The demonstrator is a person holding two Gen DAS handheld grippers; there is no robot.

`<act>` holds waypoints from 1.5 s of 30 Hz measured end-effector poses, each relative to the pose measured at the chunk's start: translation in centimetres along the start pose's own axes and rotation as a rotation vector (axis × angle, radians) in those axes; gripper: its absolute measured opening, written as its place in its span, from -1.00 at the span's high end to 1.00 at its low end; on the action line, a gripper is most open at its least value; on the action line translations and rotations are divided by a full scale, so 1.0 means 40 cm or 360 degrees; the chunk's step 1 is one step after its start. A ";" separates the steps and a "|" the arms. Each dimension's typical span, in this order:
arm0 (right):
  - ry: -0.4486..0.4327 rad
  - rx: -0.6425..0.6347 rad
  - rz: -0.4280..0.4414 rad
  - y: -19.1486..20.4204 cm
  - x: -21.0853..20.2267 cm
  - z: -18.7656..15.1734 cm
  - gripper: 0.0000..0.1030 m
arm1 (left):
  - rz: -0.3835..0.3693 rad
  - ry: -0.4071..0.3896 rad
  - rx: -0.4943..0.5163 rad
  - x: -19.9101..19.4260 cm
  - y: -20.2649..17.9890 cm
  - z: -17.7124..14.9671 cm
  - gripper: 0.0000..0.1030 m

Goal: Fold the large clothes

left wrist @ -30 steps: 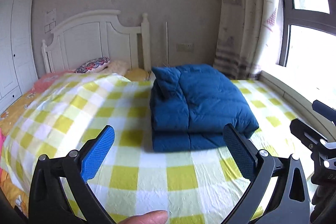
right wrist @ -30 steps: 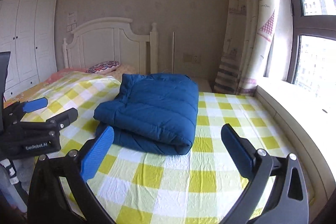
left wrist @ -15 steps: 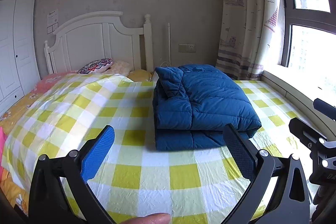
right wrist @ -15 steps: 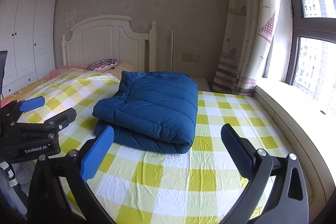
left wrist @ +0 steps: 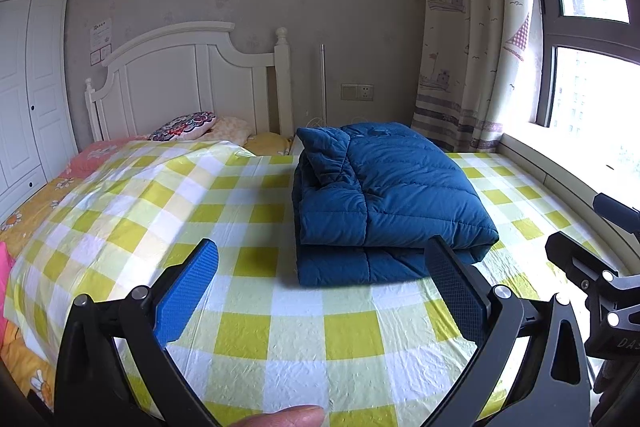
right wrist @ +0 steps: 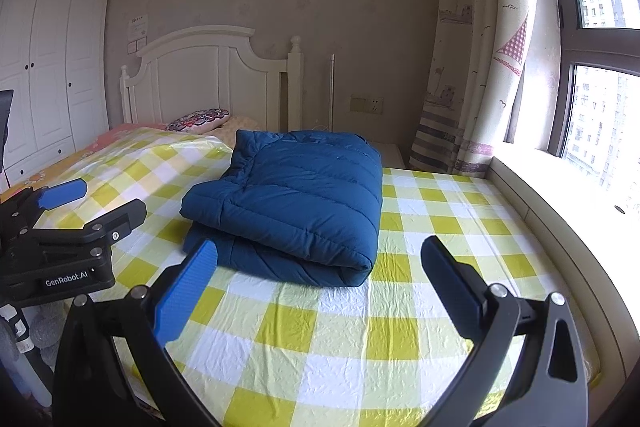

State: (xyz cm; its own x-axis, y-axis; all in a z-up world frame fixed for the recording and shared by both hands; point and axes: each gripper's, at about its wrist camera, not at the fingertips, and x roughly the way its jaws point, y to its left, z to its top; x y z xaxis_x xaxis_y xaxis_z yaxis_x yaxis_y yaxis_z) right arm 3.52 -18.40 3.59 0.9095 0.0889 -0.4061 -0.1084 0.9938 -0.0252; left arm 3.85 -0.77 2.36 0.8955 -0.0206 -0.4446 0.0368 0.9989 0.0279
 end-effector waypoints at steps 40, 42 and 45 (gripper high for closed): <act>-0.0016 -0.0011 0.0025 0.015 -0.009 0.000 -0.96 | 0.0057 -0.0105 0.0015 -0.041 0.007 0.009 -0.91; -0.0009 -0.0011 0.0031 0.016 -0.006 -0.003 -0.96 | 0.0062 -0.0113 0.0016 -0.040 0.005 0.006 -0.91; 0.0014 -0.0011 0.0044 0.019 0.007 -0.010 -0.96 | 0.0038 -0.0148 -0.0014 -0.036 0.005 -0.005 -0.91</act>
State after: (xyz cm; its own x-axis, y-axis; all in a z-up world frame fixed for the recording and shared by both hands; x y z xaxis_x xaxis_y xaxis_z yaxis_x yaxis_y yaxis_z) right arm 3.54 -17.64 3.08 0.9026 0.1158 -0.4146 -0.1365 0.9904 -0.0203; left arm 2.49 -0.55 2.84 0.9333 -0.0003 -0.3590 0.0115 0.9995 0.0291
